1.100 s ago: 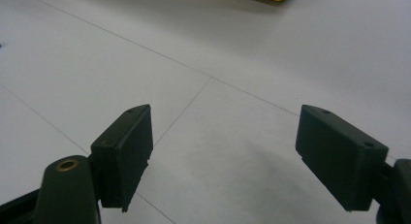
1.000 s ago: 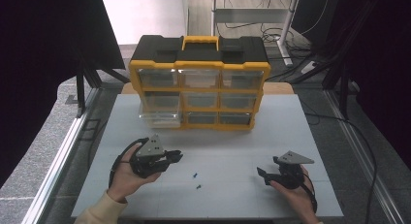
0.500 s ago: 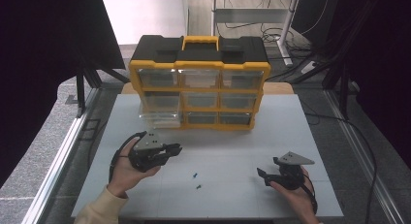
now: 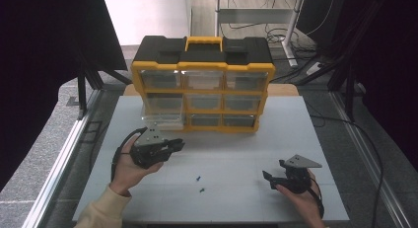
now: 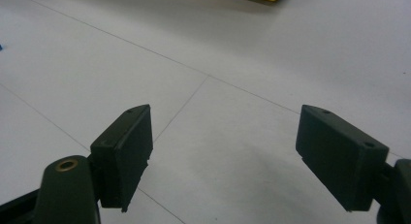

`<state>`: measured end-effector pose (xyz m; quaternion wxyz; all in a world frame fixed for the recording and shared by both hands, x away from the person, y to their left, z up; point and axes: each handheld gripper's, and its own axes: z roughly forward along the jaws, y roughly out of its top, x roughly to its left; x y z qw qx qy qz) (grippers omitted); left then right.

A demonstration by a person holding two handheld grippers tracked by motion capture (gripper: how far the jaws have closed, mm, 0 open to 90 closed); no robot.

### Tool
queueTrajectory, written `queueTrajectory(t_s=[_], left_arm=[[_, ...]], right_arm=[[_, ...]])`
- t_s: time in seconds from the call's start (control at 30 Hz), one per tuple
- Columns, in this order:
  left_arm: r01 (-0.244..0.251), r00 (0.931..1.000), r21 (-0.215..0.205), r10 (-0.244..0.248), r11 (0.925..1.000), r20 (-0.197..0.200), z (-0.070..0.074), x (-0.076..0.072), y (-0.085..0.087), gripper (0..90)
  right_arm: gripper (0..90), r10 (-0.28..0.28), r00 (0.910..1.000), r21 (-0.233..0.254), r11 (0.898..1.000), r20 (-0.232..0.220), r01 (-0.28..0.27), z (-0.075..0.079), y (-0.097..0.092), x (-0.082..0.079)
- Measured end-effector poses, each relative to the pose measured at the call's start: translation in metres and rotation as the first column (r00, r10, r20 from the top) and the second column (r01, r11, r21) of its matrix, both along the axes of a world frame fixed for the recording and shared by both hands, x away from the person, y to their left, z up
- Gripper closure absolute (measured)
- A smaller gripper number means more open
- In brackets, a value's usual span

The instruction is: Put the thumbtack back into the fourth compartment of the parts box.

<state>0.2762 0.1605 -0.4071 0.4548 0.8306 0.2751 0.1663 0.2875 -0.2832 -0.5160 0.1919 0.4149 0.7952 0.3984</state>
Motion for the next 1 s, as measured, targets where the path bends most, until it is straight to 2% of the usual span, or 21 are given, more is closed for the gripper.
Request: queueTrajectory(t_s=[0.2,0.5,0.67,1.0], left_arm=[[-0.010,0.9999,-0.035,0.010,0.9993,0.011,0.009,0.002,0.006,82.0],[-0.031,0.9990,-0.086,0.033,0.9958,0.029,0.030,0.007,0.015,82.0],[-0.047,0.9987,-0.126,0.049,0.9909,0.016,0.040,0.017,0.022,82.0],[-0.092,0.9957,-0.142,0.093,0.9856,0.003,0.050,0.045,0.028,81.9]], right_arm=[[21.1,-0.008,0.9999,-0.003,1.000,0.009,0.008,0.001,-0.002,0.000],[21.0,-0.022,0.9996,0.008,1.000,0.017,0.022,0.004,-0.006,-0.001],[21.0,-0.024,0.9995,0.010,1.000,0.021,0.024,0.004,-0.006,-0.001],[21.0,-0.029,0.9994,0.013,1.000,0.020,0.029,0.004,-0.007,-0.001]])
